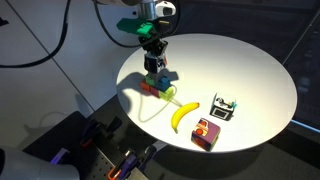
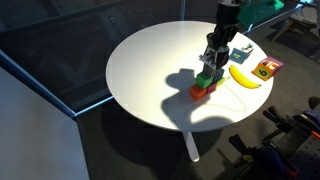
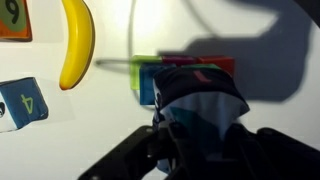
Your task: Pick up the square plush toy on the left and put it on top of the stacked blocks on the left
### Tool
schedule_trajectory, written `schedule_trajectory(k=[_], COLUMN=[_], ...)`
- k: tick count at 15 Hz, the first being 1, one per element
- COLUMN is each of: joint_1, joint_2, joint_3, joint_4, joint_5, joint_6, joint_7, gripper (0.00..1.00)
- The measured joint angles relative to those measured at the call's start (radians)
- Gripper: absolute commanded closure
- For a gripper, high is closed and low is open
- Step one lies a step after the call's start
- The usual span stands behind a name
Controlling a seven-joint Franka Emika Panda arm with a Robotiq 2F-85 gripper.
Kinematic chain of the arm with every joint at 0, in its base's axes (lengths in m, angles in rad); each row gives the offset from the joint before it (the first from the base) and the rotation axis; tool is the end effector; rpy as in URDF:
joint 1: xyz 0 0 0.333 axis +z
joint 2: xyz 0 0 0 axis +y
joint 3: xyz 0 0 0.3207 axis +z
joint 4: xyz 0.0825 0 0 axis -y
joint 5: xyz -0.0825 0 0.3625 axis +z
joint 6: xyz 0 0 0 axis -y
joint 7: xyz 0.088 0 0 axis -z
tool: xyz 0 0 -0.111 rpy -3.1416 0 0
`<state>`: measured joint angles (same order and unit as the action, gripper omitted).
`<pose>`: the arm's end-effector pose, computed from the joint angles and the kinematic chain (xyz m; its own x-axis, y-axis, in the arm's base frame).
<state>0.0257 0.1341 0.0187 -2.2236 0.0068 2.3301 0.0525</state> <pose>0.5234 0.0233 0.3280 0.9995 -0.0129 -0.0279 -0.0131 -0.9999 -0.0058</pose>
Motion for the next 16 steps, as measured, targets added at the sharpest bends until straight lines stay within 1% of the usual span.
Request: schedule_trajectory(k=[3, 5, 16], joint_1=[0.0, 0.0, -0.001], joint_2=[0.001, 0.003, 0.007], joint_3=[0.0, 0.0, -0.003], joint_4=[0.0, 0.0, 0.006], joint_5=[0.0, 0.0, 0.0], joint_6=[0.0, 0.0, -0.001], joint_7=[0.0, 0.0, -0.001], gripper=[0.13, 0.01, 0.0])
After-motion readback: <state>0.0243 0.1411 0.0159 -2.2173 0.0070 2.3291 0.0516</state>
